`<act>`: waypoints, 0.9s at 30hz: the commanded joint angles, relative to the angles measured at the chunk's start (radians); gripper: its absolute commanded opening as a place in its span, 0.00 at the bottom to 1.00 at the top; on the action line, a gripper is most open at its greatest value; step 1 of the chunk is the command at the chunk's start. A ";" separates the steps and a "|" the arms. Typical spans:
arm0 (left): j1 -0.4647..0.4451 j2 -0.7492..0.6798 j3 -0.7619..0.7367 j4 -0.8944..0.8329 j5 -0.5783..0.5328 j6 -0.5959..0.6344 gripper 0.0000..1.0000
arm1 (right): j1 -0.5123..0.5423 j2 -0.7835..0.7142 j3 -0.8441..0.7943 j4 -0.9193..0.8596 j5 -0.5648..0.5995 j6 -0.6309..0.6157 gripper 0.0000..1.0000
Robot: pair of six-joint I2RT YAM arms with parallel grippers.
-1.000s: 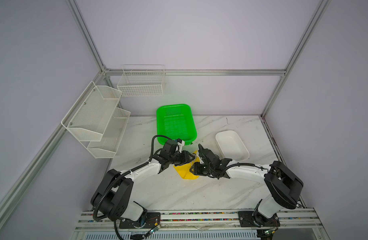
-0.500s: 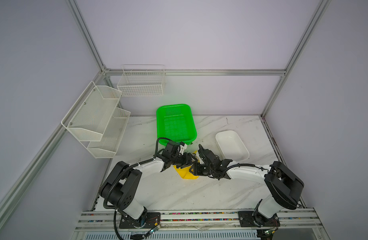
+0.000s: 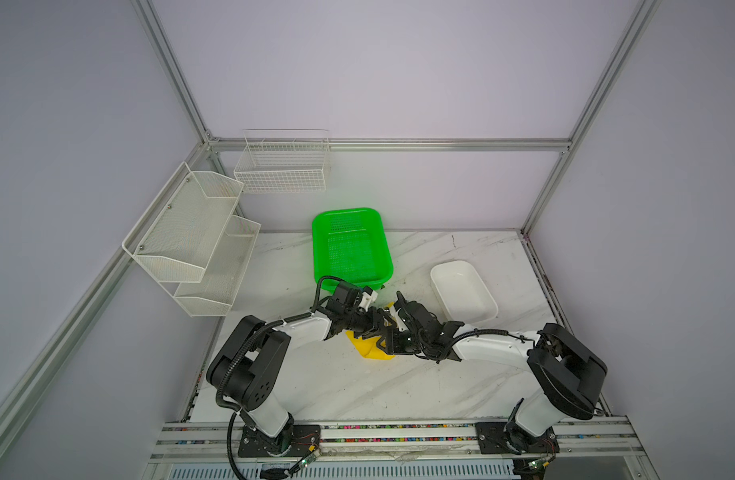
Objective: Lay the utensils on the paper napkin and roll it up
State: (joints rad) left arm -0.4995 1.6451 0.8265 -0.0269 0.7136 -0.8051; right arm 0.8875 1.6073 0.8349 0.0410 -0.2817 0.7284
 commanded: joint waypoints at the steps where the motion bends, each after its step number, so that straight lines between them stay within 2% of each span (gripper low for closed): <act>1: -0.007 -0.013 0.064 -0.036 0.030 0.046 0.57 | 0.002 -0.058 -0.010 0.073 0.021 0.010 0.47; 14: -0.007 -0.004 0.064 -0.041 0.047 0.053 0.48 | 0.002 -0.070 -0.013 0.086 0.014 0.016 0.47; 17: -0.007 -0.016 0.061 -0.033 0.052 0.060 0.55 | 0.002 -0.067 -0.010 0.089 0.010 0.015 0.47; 27: -0.007 -0.045 0.037 0.050 0.088 0.047 0.63 | 0.002 -0.063 -0.011 0.096 0.016 0.023 0.48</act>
State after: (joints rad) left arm -0.4973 1.6276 0.8265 -0.0078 0.7288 -0.7818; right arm 0.8886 1.5536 0.8200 0.0708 -0.2874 0.7326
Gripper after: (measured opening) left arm 0.628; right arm 0.480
